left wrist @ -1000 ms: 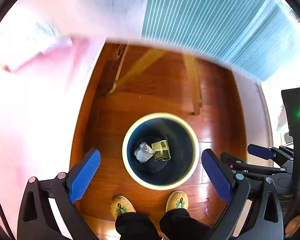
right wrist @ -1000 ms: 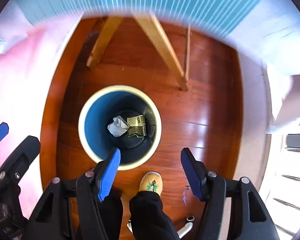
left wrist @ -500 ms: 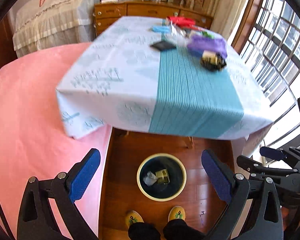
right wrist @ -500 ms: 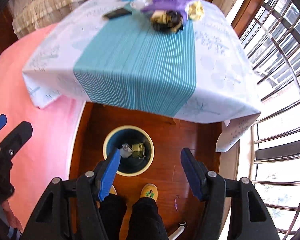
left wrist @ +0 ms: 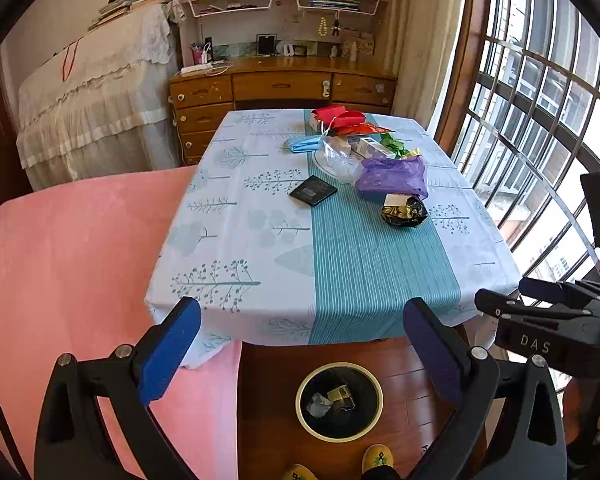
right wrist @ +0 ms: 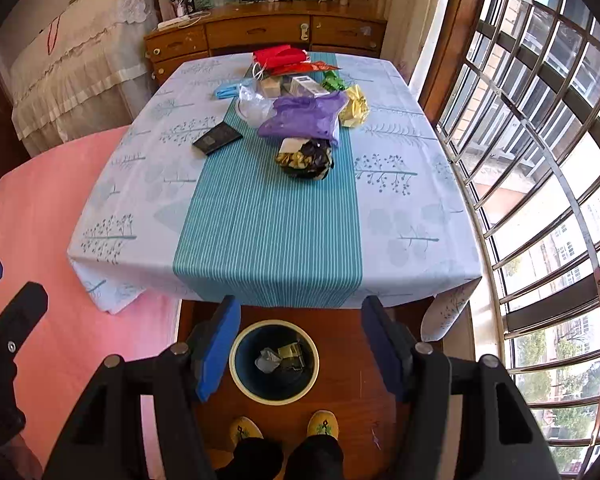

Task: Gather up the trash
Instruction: 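Move both tools back toward the table over the purple bag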

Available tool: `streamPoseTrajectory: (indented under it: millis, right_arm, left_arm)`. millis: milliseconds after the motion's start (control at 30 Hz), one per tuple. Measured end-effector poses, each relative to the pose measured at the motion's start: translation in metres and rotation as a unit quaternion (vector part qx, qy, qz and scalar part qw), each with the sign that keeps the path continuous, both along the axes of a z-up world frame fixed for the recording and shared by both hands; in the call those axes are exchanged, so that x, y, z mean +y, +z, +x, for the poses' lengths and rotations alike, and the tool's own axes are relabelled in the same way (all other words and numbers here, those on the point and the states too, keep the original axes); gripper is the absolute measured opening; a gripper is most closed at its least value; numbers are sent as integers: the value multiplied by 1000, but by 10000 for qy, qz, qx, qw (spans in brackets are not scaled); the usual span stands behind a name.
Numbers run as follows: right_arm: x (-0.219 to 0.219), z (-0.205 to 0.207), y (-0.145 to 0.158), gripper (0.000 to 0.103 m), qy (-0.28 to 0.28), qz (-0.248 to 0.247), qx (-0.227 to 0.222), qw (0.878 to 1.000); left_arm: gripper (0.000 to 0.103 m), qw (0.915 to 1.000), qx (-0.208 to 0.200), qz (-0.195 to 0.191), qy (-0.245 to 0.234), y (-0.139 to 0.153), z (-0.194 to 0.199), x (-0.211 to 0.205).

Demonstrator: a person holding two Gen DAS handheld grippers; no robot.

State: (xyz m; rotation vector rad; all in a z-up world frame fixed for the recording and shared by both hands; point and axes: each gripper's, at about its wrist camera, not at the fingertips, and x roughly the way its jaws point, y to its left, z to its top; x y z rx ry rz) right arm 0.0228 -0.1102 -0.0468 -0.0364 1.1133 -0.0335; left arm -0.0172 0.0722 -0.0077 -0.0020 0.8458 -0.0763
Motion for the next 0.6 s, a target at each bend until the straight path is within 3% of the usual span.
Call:
streamPoseTrajectory:
  millis: [267, 600]
  right_arm:
    - [-14, 34, 22, 63, -399, 12, -402, 9984]
    - [-40, 101, 5, 63, -195, 142, -379, 9990]
  left_arm:
    - [100, 9991, -186, 184, -323, 13, 38, -8]
    - [100, 9997, 134, 171, -140, -19, 113, -23]
